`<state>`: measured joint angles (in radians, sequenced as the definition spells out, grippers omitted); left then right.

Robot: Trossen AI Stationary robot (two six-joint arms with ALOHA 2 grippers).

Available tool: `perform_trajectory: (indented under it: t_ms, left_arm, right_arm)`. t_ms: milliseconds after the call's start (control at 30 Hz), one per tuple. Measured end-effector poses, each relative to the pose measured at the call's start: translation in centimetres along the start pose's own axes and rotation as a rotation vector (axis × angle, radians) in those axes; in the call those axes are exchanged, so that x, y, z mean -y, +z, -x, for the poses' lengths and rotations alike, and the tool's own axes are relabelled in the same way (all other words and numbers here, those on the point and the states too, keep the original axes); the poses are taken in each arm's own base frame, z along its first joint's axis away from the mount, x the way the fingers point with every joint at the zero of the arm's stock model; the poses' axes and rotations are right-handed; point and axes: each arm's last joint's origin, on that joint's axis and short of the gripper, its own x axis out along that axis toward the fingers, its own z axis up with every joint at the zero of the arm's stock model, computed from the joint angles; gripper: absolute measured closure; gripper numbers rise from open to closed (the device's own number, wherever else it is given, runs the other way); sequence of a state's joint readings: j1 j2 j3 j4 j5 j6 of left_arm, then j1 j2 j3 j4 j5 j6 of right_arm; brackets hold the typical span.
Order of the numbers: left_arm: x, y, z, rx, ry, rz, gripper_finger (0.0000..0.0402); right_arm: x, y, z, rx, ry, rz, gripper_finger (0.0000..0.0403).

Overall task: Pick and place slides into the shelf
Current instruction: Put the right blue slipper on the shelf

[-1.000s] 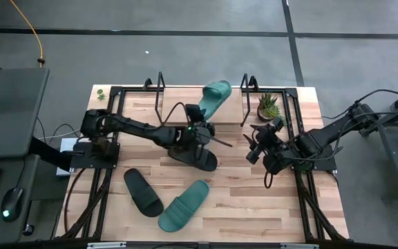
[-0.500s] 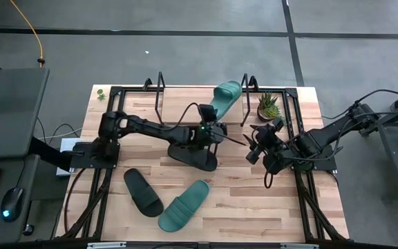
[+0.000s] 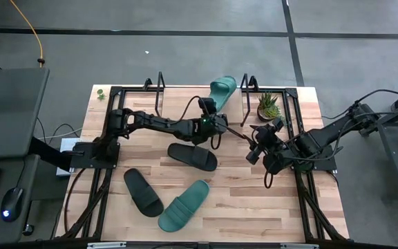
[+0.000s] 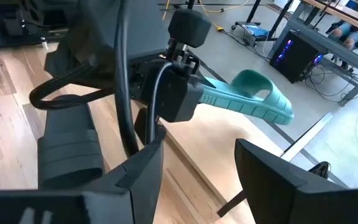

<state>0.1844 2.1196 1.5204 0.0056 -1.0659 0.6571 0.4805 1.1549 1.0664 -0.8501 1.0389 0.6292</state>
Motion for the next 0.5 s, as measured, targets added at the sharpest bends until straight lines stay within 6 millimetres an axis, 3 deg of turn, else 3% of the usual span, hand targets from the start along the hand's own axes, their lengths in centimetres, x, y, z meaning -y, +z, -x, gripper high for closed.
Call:
perform_trajectory:
  t_ms: [500]
  left_arm:
    - [1.5, 0.1, 0.0, 0.034, -0.056, 0.041, 0.0323]
  right_arm:
    - [0.0, 0.0, 0.0, -0.001, 0.002, 0.0, 0.0213]
